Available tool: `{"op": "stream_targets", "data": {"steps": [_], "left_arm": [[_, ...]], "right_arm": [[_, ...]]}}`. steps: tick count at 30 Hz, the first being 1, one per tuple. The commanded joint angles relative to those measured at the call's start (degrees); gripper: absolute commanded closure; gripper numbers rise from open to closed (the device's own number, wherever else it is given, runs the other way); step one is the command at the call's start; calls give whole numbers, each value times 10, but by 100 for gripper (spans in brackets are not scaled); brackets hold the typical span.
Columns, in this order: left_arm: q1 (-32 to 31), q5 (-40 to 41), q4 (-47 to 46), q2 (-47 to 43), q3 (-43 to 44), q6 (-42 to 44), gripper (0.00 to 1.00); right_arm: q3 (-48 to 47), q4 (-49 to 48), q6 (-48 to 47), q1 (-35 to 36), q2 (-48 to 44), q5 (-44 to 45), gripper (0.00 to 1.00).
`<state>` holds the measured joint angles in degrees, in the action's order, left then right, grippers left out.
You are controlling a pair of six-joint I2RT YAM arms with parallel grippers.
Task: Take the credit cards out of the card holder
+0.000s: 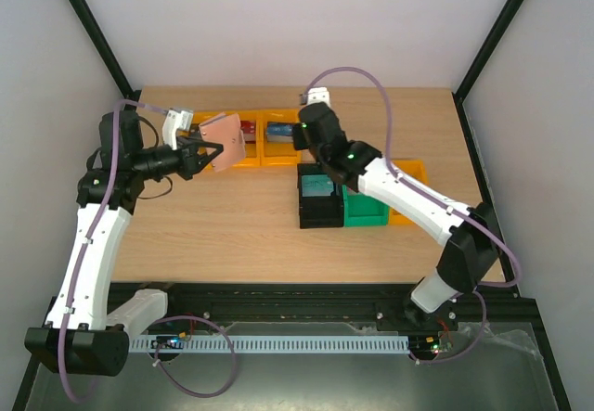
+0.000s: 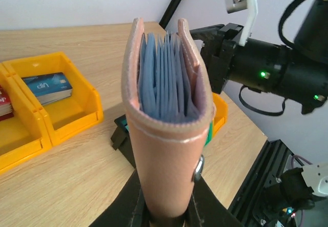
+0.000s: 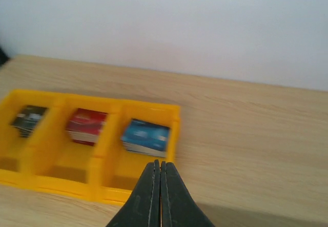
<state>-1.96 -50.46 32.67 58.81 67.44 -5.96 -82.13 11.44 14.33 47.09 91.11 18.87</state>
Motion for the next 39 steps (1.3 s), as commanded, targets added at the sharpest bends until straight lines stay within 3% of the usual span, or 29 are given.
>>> {"op": "stream_targets", "data": {"steps": [1, 3, 8, 11, 28, 35, 39], "left_arm": [[-1, -32, 14, -9, 13, 28, 98], [-1, -43, 19, -8, 13, 36, 98], [-4, -96, 40, -7, 21, 64, 98], [-5, -120, 53, -9, 24, 84, 98], [-4, -214, 89, -11, 30, 131, 98], [-4, -200, 80, -9, 25, 123, 98], [-4, -189, 75, -9, 23, 118, 98]], "right_arm": [[35, 33, -23, -30, -65, -51, 98], [61, 9, -66, -39, -98, -146, 96], [81, -27, -131, -45, -147, -430, 63], [78, -60, -128, -46, -149, -554, 55], [-18, -56, -121, -56, -58, -658, 63], [-21, -18, -158, -56, -55, -759, 51], [-20, -13, -161, -55, -52, -821, 39]]}}
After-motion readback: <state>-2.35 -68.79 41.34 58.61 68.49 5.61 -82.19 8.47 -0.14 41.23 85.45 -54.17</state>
